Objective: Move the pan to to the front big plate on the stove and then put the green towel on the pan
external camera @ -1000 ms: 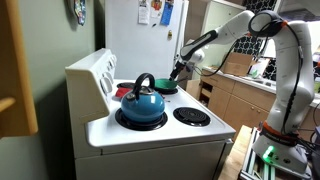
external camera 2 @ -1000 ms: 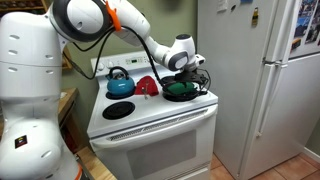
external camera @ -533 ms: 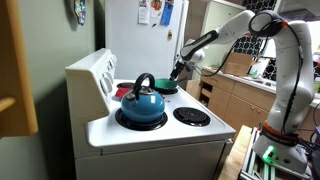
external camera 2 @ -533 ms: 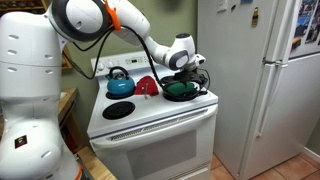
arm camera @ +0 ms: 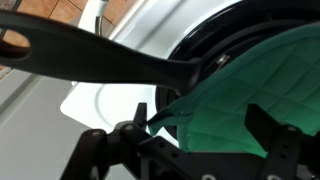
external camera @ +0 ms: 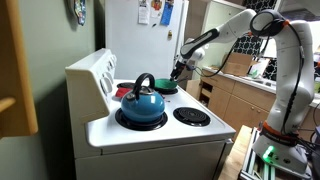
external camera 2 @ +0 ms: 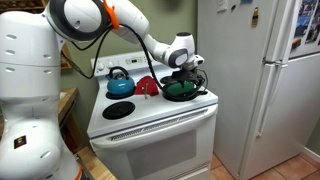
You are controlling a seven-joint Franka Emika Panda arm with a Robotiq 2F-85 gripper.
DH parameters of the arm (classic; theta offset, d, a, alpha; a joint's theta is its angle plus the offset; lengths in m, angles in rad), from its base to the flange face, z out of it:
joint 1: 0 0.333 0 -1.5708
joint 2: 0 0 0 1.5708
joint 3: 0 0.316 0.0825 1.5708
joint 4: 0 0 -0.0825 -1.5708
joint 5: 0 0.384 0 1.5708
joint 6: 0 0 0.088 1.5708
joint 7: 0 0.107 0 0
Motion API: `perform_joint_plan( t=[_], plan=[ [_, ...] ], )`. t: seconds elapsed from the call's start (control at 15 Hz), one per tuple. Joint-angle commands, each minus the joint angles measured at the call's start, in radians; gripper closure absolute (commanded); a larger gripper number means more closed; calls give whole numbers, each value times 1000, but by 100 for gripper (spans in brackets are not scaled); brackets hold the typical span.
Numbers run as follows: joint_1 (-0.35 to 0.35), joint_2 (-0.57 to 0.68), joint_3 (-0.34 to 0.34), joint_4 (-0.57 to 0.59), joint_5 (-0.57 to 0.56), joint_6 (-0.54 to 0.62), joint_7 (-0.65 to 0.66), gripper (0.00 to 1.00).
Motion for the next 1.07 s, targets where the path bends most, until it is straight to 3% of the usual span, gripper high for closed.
perform_joint_plan(
  t=[0.0,1.0],
  plan=[
    [-39,-16,45,-8,85,-46,-71,0],
    [-44,-41,45,-20,171,-129,-149,0]
  ],
)
